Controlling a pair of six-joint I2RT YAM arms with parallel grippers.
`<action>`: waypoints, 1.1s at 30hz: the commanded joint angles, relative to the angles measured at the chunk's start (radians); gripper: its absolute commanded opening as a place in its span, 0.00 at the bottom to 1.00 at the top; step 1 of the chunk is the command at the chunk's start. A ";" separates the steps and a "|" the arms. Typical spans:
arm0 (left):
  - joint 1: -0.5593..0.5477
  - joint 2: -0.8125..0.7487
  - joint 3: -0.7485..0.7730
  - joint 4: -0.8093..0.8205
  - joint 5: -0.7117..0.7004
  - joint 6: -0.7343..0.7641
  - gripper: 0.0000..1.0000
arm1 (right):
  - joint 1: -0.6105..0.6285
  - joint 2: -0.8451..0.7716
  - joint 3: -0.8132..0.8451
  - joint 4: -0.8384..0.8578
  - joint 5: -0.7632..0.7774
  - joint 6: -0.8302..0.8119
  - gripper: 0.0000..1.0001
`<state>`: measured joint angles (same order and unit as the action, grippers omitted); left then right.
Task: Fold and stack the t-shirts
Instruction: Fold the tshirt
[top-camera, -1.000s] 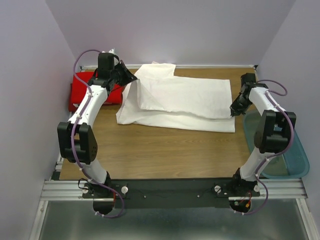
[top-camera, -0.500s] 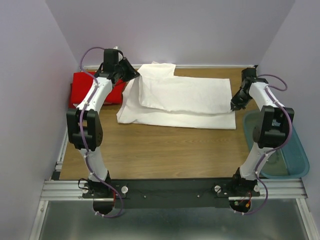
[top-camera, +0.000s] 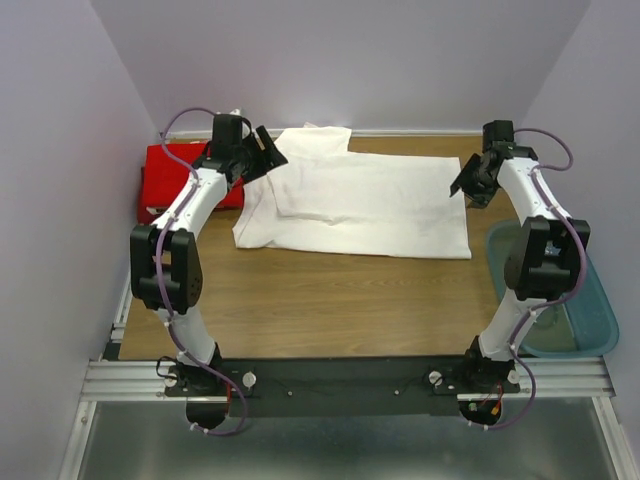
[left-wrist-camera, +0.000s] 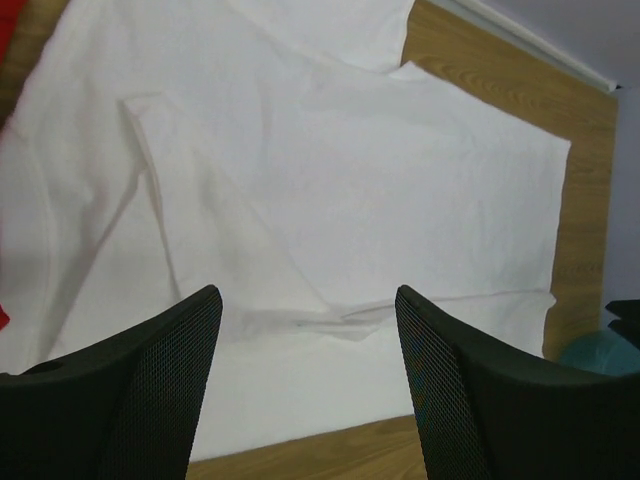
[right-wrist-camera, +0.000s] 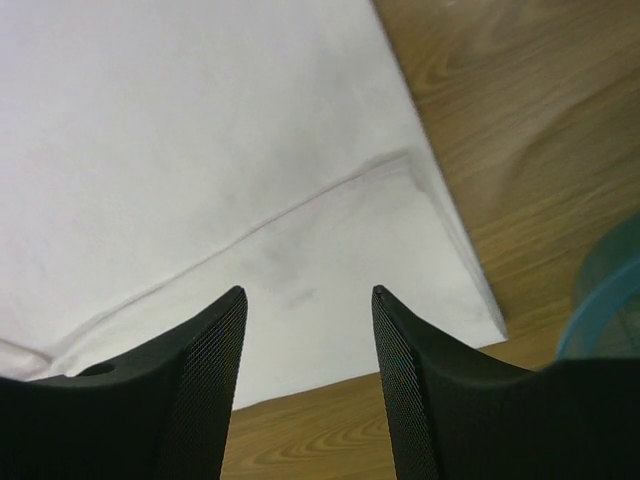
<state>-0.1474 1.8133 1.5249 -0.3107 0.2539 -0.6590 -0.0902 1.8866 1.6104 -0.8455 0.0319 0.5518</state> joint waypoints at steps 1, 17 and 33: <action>-0.061 -0.078 -0.158 0.022 -0.070 0.045 0.78 | 0.122 -0.083 -0.075 0.057 -0.067 -0.038 0.60; -0.124 -0.128 -0.551 0.248 -0.064 -0.008 0.78 | 0.247 0.003 -0.340 0.207 -0.168 0.027 0.60; -0.165 -0.166 -0.703 0.228 -0.205 -0.022 0.78 | 0.245 -0.060 -0.576 0.145 -0.084 0.042 0.60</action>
<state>-0.3031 1.6718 0.8772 -0.0349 0.1272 -0.6712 0.1570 1.8030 1.1309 -0.6029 -0.1215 0.5907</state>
